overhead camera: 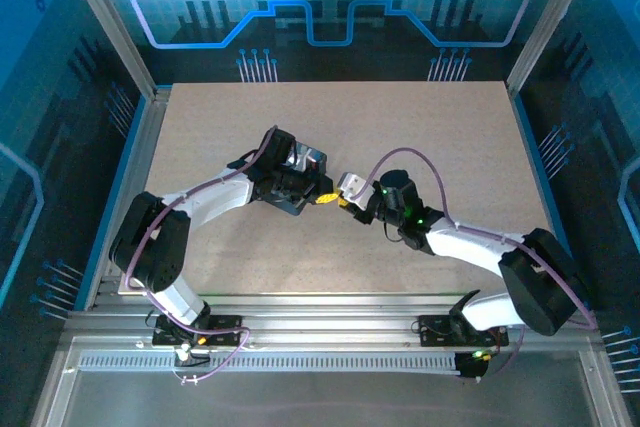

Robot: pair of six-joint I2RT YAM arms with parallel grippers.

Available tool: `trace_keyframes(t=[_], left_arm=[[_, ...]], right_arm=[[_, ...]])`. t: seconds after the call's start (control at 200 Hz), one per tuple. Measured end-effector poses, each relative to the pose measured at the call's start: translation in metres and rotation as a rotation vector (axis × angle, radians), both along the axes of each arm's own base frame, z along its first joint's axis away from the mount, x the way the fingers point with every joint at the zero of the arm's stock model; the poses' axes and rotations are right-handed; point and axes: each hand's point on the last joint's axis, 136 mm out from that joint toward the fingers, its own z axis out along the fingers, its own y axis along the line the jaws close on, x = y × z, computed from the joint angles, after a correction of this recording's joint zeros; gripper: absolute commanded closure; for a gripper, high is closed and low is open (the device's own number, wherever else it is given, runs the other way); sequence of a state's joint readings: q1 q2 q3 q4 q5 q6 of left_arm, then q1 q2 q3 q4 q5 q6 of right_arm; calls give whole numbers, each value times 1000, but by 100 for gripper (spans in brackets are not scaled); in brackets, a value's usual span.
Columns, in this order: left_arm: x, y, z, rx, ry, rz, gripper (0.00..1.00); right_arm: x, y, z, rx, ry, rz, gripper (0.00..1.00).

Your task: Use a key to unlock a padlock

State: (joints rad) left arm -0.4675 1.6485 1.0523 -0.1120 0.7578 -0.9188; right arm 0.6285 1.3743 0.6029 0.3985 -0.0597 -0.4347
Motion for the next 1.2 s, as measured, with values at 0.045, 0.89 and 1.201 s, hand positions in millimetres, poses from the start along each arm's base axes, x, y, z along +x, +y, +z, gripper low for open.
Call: trace_keyframes(t=[0.045, 0.89, 1.201], left_arm=[[0, -1, 2, -6, -6, -2, 100], [11, 42, 7, 121, -178, 12, 59], [2, 56, 30, 210, -591, -130, 40]], right_arm=[[1, 0, 0, -5, -5, 0, 74], [-13, 1, 13, 66, 381, 115, 100], [-34, 17, 5, 160, 815, 248, 100]])
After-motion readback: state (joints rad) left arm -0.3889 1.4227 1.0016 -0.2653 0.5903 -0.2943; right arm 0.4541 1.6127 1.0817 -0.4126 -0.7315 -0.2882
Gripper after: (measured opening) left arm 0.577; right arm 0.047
